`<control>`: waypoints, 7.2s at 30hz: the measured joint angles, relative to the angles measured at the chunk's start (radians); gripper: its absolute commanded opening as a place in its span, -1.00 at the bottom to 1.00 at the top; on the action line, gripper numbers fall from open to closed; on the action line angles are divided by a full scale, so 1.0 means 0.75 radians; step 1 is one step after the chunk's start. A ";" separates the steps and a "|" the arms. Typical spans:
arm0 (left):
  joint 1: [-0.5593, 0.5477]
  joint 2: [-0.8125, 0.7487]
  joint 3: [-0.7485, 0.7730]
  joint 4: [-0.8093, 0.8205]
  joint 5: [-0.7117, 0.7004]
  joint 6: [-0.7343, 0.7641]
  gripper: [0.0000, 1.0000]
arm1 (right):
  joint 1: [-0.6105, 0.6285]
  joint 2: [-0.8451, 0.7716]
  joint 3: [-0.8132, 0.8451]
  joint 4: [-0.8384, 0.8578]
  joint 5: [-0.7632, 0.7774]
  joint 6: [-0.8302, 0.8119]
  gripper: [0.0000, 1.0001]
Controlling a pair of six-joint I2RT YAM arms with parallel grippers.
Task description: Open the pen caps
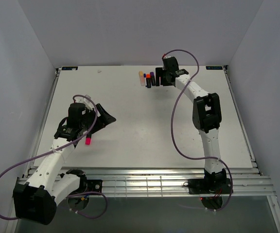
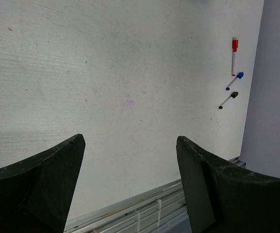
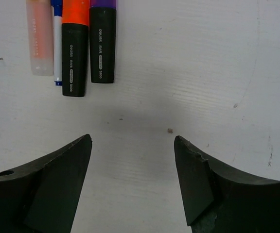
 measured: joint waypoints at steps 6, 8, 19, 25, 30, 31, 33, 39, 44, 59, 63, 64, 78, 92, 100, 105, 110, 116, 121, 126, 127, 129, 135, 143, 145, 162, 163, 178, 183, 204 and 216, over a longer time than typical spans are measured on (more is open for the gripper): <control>0.000 0.024 -0.003 0.060 0.007 0.022 0.72 | 0.003 0.138 0.065 0.059 0.009 -0.074 0.52; 0.000 0.041 -0.003 0.080 0.008 0.027 0.72 | 0.003 0.179 0.093 0.065 0.004 -0.084 0.52; 0.000 0.064 -0.003 0.133 0.019 0.034 0.72 | 0.022 0.305 0.197 0.108 -0.024 -0.129 0.54; 0.000 0.066 -0.003 0.146 0.021 0.034 0.71 | 0.044 0.365 0.282 0.123 -0.015 -0.149 0.52; 0.000 0.067 -0.003 0.148 0.021 0.035 0.71 | 0.055 0.404 0.330 0.152 -0.005 -0.173 0.49; 0.000 0.068 -0.003 0.150 0.021 0.035 0.72 | 0.057 0.409 0.337 0.154 -0.005 -0.174 0.48; 0.000 0.074 -0.003 0.155 0.021 0.035 0.72 | 0.058 0.420 0.353 0.159 -0.001 -0.175 0.46; 0.000 0.083 -0.003 0.156 0.022 0.039 0.71 | 0.060 0.469 0.427 0.166 0.005 -0.179 0.35; 0.000 0.084 -0.003 0.157 0.022 0.044 0.71 | 0.057 0.502 0.476 0.178 -0.001 -0.183 0.23; 0.000 0.085 -0.014 0.182 0.035 0.043 0.72 | 0.003 0.516 0.498 0.176 -0.060 -0.153 -0.84; 0.000 0.086 -0.023 0.187 0.049 0.043 0.71 | 0.002 0.497 0.455 0.203 -0.062 -0.147 -0.85; 0.000 0.086 -0.028 0.188 0.055 0.043 0.71 | 0.002 0.480 0.425 0.212 -0.061 -0.145 -0.85; -0.080 0.296 0.019 0.272 0.251 0.017 0.44 | 0.010 -0.432 -0.930 0.413 -0.089 -0.028 -0.85; -0.380 0.652 0.060 0.695 0.338 -0.344 0.50 | 0.319 -1.347 -1.809 0.585 -0.296 0.190 -0.85; -0.425 0.773 0.070 0.754 0.305 -0.461 0.51 | 0.405 -1.532 -1.879 0.587 -0.308 0.263 -0.85; -0.444 0.837 0.085 0.805 0.305 -0.510 0.51 | 0.443 -1.554 -1.903 0.597 -0.332 0.285 -0.85; -0.457 0.864 0.085 0.835 0.306 -0.553 0.44 | 0.466 -1.554 -1.903 0.611 -0.346 0.292 -0.85; -0.464 0.868 0.085 0.876 0.306 -0.588 0.11 | 0.483 -1.539 -1.903 0.646 -0.363 0.300 -0.85; -0.466 0.868 0.085 0.899 0.308 -0.603 -0.12 | 0.503 -1.506 -1.903 0.660 -0.372 0.311 -0.85; -0.466 0.869 0.085 0.906 0.304 -0.609 -0.52 | 0.506 -1.488 -1.903 0.684 -0.372 0.316 -0.85; -0.466 0.869 0.085 0.907 0.304 -0.603 -0.56 | 0.506 -1.485 -1.903 0.685 -0.373 0.316 -0.85; -0.465 0.869 0.085 0.910 0.303 -0.601 -0.78 | 0.506 -1.481 -1.903 0.689 -0.372 0.316 -0.85; -0.464 0.869 0.083 0.913 0.297 -0.586 -1.00 | 0.506 -1.456 -1.890 0.688 -0.371 0.316 0.00; -0.469 0.869 0.076 0.924 0.327 -0.583 -1.00 | 0.510 -1.321 -1.811 0.687 -0.373 0.297 0.17; -0.469 0.869 0.073 0.923 0.331 -0.581 -1.00 | 0.511 -1.284 -1.785 0.686 -0.375 0.289 0.09; -0.472 0.872 0.270 0.615 0.150 -0.483 -1.00 | 0.874 -1.210 -1.654 0.448 0.357 0.209 -0.85; -0.466 0.872 0.296 0.603 0.136 -0.477 -1.00 | 0.907 -1.207 -1.654 0.414 0.401 0.203 -0.85; -0.409 0.859 0.262 0.581 0.136 -0.303 -1.00 | 0.611 -1.343 -1.770 0.507 0.133 0.226 -0.85; -0.409 0.912 0.282 0.510 0.134 -0.203 -1.00 | 0.505 -1.226 -1.715 0.501 0.105 0.246 -0.85; -0.407 1.350 0.634 0.605 0.237 -0.061 -1.00 | 0.411 -0.995 -1.647 0.485 0.079 0.245 -0.79; -0.415 1.720 0.978 0.686 0.376 -0.060 -0.91 | 0.320 -0.942 -1.643 0.512 0.002 0.180 -0.70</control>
